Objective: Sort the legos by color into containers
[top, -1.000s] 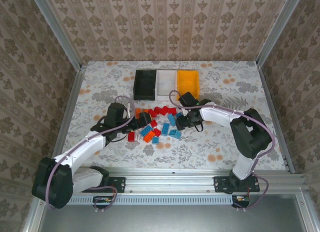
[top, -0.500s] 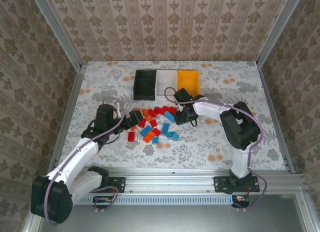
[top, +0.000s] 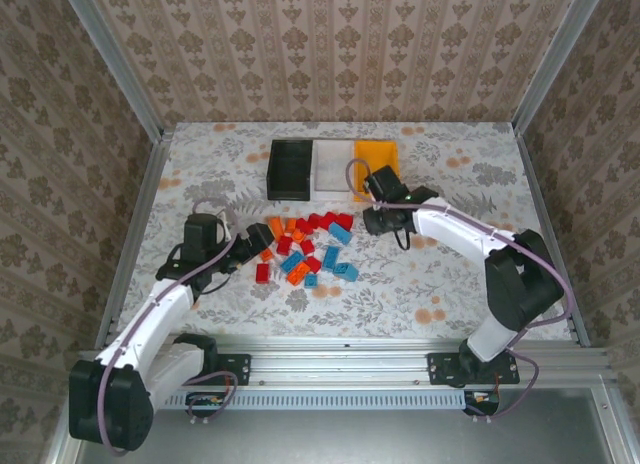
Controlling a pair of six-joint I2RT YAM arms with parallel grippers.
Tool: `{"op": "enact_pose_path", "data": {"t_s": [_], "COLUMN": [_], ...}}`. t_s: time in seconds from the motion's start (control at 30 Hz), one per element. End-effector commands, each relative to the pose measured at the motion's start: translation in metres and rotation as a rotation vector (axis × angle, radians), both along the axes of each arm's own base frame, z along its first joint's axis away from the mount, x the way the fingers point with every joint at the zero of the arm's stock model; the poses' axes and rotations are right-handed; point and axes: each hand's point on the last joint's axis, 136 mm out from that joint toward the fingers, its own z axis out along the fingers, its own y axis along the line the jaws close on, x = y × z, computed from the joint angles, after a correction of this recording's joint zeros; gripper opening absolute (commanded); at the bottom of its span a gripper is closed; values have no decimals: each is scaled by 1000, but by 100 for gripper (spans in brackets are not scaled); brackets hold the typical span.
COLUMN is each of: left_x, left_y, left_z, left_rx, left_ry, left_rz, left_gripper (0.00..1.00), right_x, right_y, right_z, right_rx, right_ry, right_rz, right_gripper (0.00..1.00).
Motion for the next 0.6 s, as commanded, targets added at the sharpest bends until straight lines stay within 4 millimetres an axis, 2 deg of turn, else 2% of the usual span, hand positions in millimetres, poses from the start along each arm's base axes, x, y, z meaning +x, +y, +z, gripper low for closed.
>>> {"op": "enact_pose_path", "data": {"t_s": [0.0,0.17,0.27,0.37,0.47,0.57], "left_x": [-3,-14,-22,-24,-21,-19], "left_y": [-4,-2,2,6,5,3], "left_z": [-7,-11,-13,-11,-9,-8], "left_rx": [-38,-32,-22,-13,-8,-4], "left_ry": [51,72,75,60,57,68], "left_rz": [-1,-3,10,18,12,-5], "left_gripper": [100,100,100,100,100,100], "right_x": [50,121,151,168,171,171], "right_y": [-15,-21,-24,-25,-24,-23], "right_z": [19,6,1,-7,-15,-16], "right_rx": [-40,-99,-106,-117,-120,-110], "right_ry": [-82,-52,-37,-17,2,4], "right_rz": [-114,-186,-213,-221,-221,-217], "right_gripper": [29,30,32,34,37,44]}}
